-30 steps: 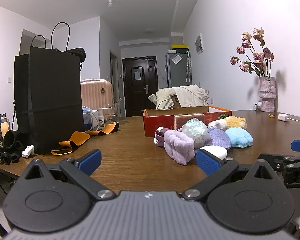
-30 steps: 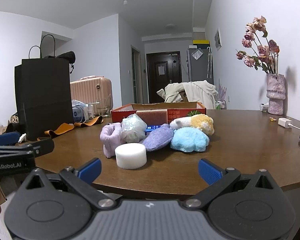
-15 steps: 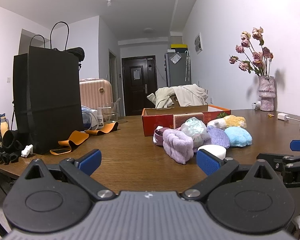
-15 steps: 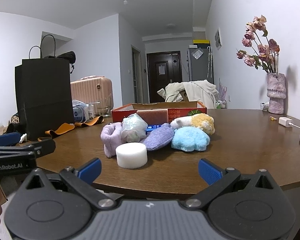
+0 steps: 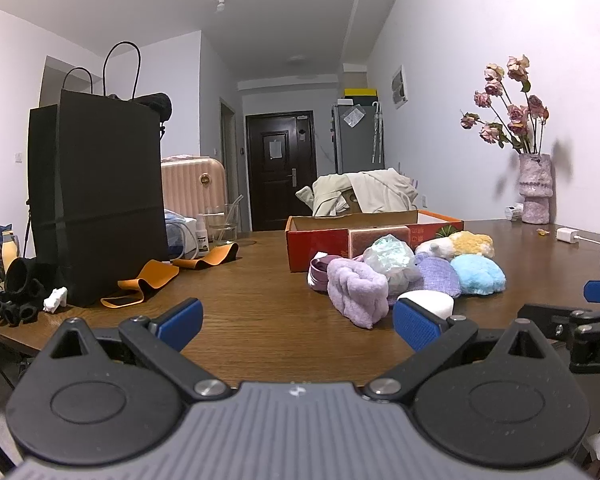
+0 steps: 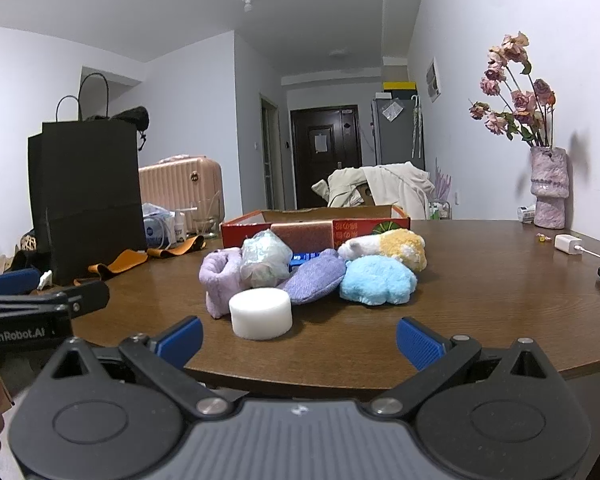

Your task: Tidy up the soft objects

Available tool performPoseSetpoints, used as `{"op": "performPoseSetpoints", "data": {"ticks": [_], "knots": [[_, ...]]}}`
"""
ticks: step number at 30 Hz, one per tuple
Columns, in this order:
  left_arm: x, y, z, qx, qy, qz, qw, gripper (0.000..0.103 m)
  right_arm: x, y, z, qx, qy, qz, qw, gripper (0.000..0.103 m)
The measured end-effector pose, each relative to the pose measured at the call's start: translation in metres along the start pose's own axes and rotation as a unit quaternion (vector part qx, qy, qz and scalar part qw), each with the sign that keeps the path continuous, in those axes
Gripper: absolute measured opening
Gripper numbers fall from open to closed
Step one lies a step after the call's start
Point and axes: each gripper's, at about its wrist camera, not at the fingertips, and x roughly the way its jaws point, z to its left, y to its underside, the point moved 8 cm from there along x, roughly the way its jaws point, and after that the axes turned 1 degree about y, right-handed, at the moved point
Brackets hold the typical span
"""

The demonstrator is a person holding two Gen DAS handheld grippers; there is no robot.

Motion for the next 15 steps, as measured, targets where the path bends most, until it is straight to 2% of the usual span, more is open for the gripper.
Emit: {"op": "performPoseSetpoints", "data": {"ticks": [12,15], "knots": [[0.008,0.0,-0.005,0.01,0.017,0.01,0.9997,0.103,0.005,-0.002,-0.006,0.01,0.011,-0.002,1.0,0.103],[0.014,-0.004,-0.004,0.011,0.01,0.007,0.9999,0.103,0.009,-0.008,-0.008,0.009,0.014,-0.01,1.0,0.103]]}}
